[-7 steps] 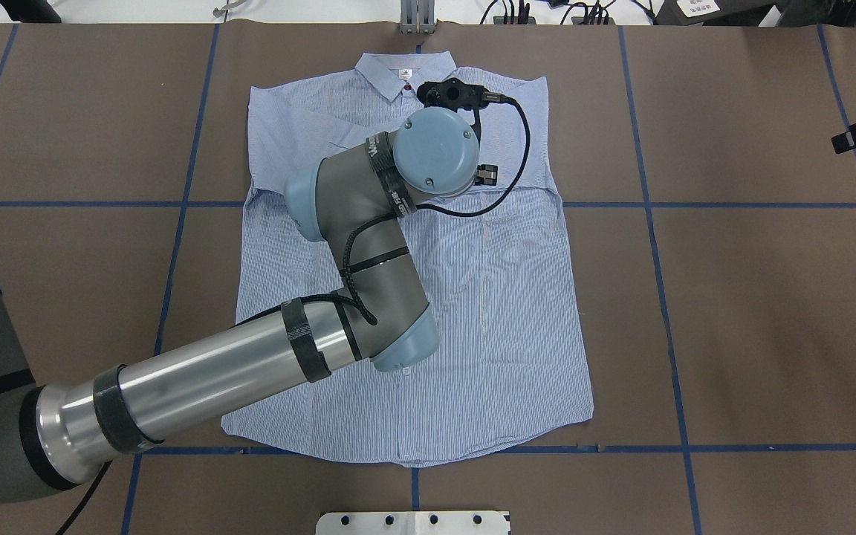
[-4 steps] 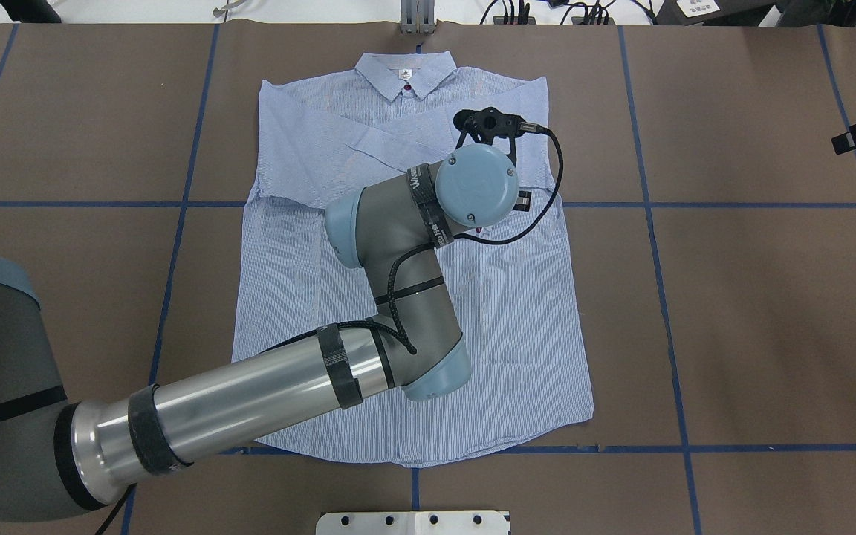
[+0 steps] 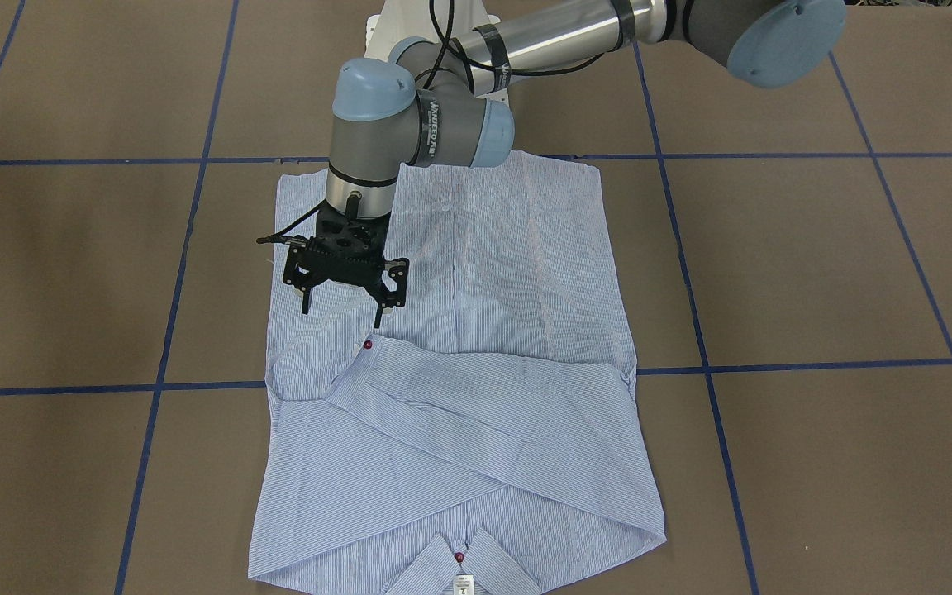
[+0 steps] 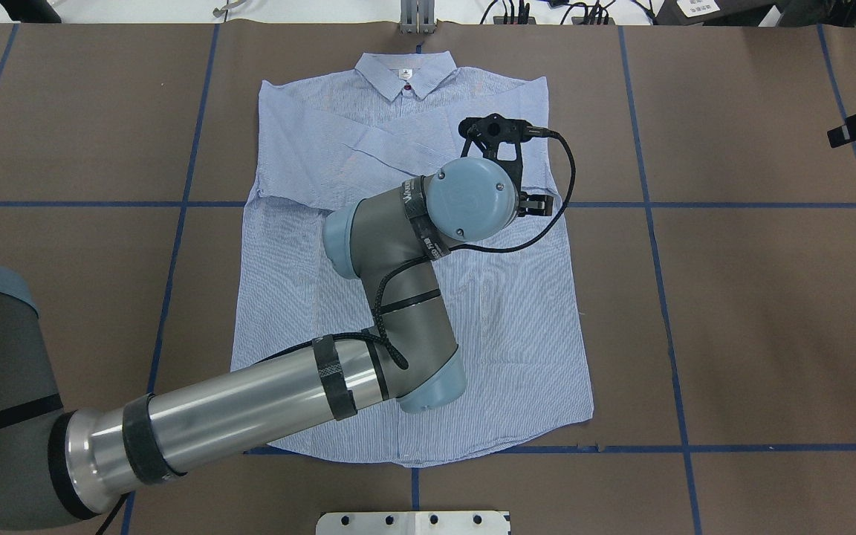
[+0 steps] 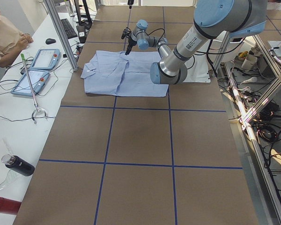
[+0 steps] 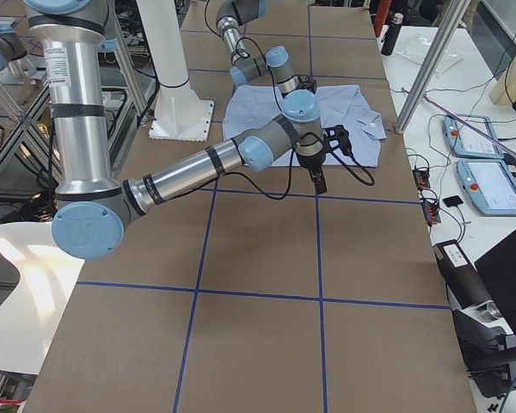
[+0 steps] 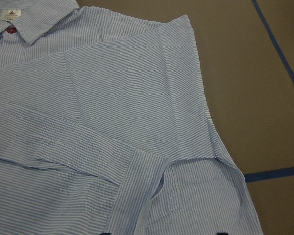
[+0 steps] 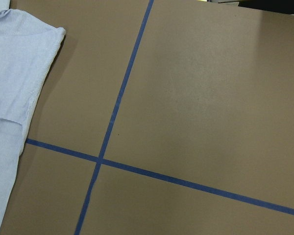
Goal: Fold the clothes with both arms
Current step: 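Release the sleeve and move both grippers to the shirt hem corners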
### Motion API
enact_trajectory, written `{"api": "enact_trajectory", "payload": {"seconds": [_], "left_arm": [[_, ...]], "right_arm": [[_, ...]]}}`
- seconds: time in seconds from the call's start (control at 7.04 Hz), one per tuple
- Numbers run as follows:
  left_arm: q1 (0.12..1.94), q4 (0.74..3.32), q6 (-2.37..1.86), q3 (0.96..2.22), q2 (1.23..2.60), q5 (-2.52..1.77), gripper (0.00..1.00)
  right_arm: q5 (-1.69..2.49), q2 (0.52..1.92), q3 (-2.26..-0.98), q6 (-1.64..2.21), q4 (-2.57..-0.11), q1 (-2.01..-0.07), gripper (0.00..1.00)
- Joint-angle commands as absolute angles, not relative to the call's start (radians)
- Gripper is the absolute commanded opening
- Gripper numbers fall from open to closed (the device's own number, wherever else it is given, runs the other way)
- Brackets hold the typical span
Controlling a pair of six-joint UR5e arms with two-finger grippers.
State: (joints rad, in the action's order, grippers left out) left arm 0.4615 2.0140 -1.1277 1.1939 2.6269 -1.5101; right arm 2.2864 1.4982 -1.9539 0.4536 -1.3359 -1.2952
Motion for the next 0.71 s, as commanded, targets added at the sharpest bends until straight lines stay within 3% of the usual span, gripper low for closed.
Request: {"api": "enact_trajectory", "payload": {"seconds": [0.0,0.57], "left_arm": [[0.471,1.909,-1.010,1.407,2.472,-1.517,1.00],[0.537,1.890,-0.907,1.876,2.055,-1.704,1.00]], "right_arm": [[2.264,1.491,-1.965,0.713,-1.191,-1.206,1.00],[1.898,1.506,-2.144,1.203,-1.170,-0.782,1.00]]}}
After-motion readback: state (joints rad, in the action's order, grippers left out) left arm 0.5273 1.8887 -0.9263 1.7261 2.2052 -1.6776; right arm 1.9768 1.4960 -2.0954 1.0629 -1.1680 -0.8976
